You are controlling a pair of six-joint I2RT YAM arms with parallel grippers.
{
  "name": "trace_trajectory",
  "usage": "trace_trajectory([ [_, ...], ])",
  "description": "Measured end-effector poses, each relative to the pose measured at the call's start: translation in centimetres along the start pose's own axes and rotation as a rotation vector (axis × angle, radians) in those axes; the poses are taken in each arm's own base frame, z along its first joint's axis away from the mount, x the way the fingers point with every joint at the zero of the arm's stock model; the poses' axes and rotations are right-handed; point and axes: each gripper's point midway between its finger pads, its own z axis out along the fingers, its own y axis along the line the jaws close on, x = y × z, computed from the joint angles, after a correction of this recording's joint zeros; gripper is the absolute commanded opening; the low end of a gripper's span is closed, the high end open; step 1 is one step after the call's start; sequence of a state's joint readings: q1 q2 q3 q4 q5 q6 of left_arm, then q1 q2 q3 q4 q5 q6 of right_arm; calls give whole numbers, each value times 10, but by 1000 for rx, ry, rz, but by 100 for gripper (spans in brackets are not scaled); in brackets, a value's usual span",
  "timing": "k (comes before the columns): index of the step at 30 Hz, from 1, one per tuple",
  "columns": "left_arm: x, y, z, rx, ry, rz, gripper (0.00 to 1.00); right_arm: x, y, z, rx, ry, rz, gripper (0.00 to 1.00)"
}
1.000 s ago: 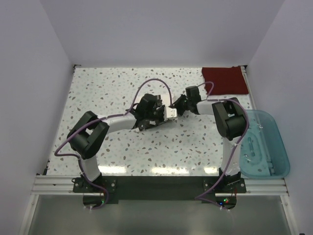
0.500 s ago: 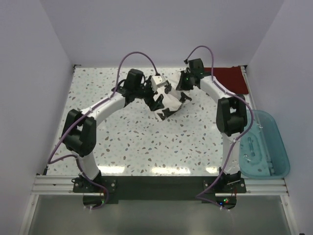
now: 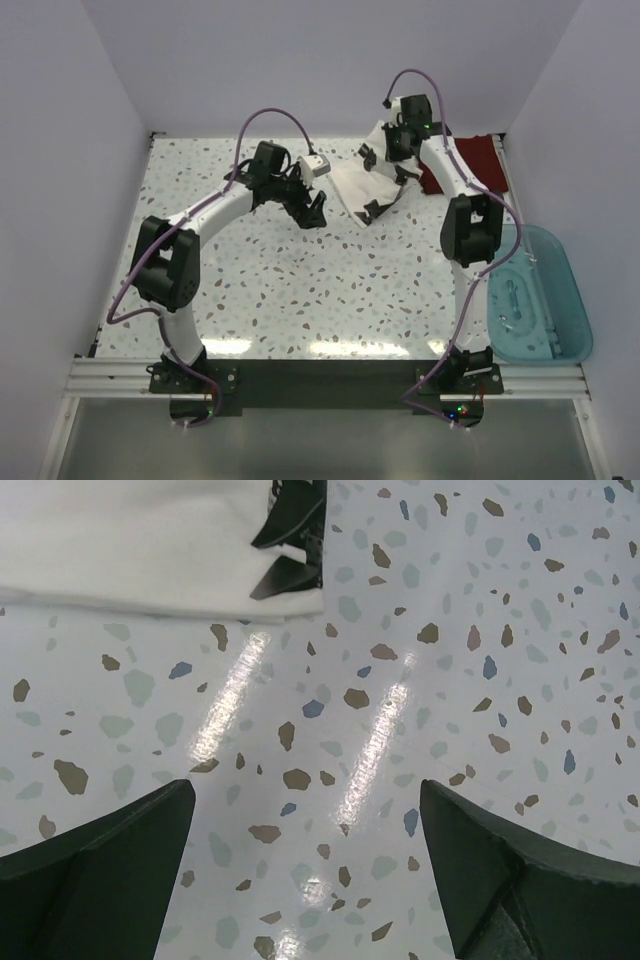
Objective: Fold and stack the t-shirts
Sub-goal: Neatly place the folded tshirt to the corner
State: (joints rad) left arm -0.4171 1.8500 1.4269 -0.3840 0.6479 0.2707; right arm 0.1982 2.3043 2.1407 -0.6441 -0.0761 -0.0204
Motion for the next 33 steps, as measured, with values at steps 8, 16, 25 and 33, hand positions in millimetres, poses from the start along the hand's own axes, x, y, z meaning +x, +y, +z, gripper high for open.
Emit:
trace_trajectory([
  [8,17,2,10,13,41,-32,100,-37,-45,-23,88,-85,-76,0],
  [16,19,3,9,10,50,-20,100,-50,-63,-31,155,-109,-131,0],
  [25,19,3,10,10,50,-16,100,-63,-71,-39,190,-138,-159,0],
  [33,19,4,10,11,50,-10,100,-64,-76,-42,205,-137,-159,0],
])
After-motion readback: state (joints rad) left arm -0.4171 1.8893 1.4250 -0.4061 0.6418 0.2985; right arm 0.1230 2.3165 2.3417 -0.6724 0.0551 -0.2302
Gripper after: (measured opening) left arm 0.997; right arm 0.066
